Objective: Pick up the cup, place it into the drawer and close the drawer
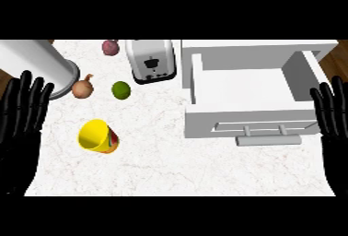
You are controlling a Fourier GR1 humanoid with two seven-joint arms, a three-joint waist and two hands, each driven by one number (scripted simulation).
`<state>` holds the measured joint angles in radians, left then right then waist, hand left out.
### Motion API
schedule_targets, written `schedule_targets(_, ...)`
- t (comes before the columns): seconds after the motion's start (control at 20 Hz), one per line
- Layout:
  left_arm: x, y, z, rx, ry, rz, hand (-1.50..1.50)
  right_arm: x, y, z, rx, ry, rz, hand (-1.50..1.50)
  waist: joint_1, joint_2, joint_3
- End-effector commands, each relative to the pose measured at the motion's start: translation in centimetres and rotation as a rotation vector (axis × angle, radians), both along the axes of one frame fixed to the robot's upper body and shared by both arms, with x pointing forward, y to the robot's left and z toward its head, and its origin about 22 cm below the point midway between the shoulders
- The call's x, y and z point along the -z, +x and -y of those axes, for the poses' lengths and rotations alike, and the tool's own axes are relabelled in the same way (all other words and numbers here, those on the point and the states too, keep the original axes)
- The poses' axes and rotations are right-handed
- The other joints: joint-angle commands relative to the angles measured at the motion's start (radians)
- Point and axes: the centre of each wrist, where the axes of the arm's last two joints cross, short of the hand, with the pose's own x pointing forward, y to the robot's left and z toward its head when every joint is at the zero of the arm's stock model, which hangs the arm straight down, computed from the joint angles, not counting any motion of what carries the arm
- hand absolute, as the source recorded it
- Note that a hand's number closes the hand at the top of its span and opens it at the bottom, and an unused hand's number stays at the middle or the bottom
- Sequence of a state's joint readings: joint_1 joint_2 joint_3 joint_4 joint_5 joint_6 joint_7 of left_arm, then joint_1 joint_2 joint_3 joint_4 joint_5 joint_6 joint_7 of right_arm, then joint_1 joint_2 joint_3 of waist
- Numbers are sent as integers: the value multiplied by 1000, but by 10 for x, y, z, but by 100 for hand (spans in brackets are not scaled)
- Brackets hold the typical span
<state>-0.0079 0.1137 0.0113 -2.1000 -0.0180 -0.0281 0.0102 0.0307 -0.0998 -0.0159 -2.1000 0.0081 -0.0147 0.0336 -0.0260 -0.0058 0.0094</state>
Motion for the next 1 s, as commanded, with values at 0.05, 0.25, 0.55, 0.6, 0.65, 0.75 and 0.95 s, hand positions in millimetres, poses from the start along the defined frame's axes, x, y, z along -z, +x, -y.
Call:
schedule_targets(0.05, -7, 1, -4, 164, -6, -4, -150, 1, 5, 10, -25, 7, 21, -150, 26, 5, -9)
schedule_targets(0.25, 0, 10, -47, 369, -32, 22, -150, -8, -1, -1, -68, 7, 98, -150, 24, 5, -11)
schedule_targets(0.55, 39, 22, -73, 315, -269, -267, -150, -4, 25, -3, -201, -42, -72, -150, 30, 7, -10)
schedule_targets(0.6, 44, 31, -82, 314, -275, -240, -150, -6, 39, -8, -202, -52, -93, -150, 30, 8, -10)
schedule_targets(0.65, 40, 38, -79, 309, -261, -262, -150, -9, 44, -7, -191, -27, -60, -150, 28, 7, -10)
schedule_targets(0.75, 69, 35, -65, 290, -247, -311, -150, -2, 27, 1, -219, -33, -84, -150, 24, 6, -9)
schedule_targets(0.95, 88, 52, -69, 277, -215, -359, -150, 6, 41, 10, -206, -43, -88, -150, 23, 7, -9)
